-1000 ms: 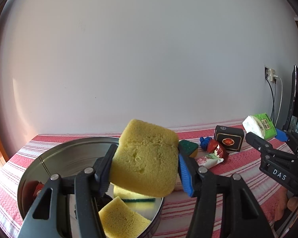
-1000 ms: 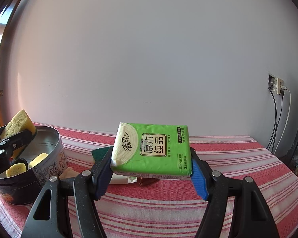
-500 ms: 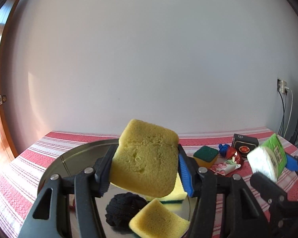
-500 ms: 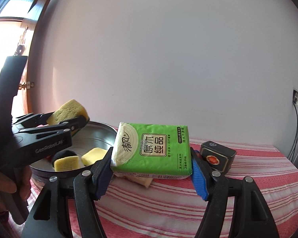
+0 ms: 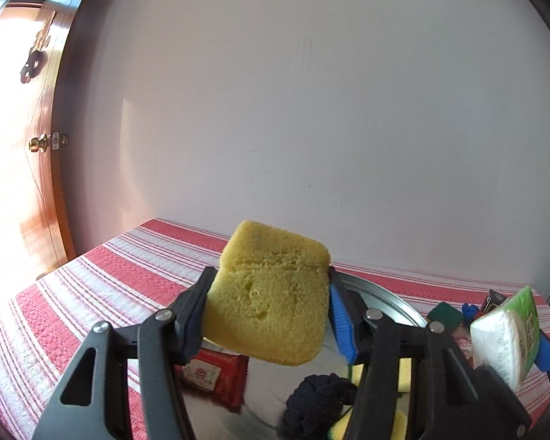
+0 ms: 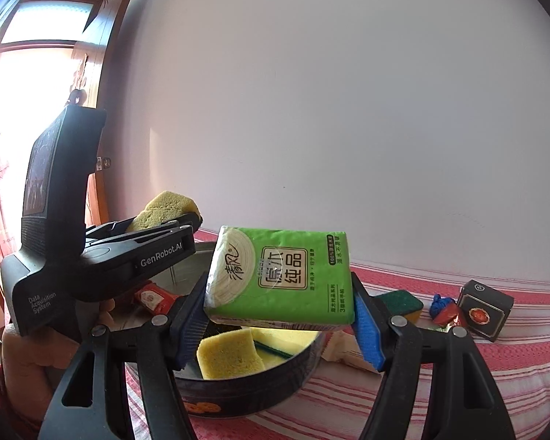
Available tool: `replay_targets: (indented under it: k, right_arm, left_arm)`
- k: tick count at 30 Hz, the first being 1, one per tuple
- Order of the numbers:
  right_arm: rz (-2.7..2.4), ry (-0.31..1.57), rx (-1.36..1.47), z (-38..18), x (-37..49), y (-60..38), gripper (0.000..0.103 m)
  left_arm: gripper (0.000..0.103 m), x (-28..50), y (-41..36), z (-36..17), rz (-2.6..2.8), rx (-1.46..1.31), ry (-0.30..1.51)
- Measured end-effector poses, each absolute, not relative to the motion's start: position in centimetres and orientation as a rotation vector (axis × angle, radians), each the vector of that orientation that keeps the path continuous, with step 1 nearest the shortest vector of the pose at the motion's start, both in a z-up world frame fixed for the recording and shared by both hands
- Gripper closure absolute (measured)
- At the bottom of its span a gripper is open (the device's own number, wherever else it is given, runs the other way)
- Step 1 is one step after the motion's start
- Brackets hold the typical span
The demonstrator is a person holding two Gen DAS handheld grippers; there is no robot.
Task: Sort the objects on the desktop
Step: 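Move both held items over the silver tin, left tool with sponge, right tool with tissue pack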
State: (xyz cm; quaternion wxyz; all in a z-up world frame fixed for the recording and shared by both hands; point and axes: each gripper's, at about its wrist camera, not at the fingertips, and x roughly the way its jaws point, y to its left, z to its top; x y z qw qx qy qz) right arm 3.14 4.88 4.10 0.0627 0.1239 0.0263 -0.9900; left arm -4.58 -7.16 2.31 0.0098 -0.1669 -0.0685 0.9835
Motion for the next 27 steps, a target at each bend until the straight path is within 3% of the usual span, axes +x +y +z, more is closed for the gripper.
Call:
replay_targets:
  k: [15,27]
  right_arm:
    - [-2.980,0.057,0.411,6.8,-2.1,2.8,0.032]
    - [-2.905,-0.057,0.665,9.2,-11.3,0.1,0.032]
  left_arm:
    - [0.046,-6.7,-9.3,0.8,3.130,-0.678,-0.268]
    - [0.046,-8.7,-9.7,-0.6,3.147,-0.866,-0.241]
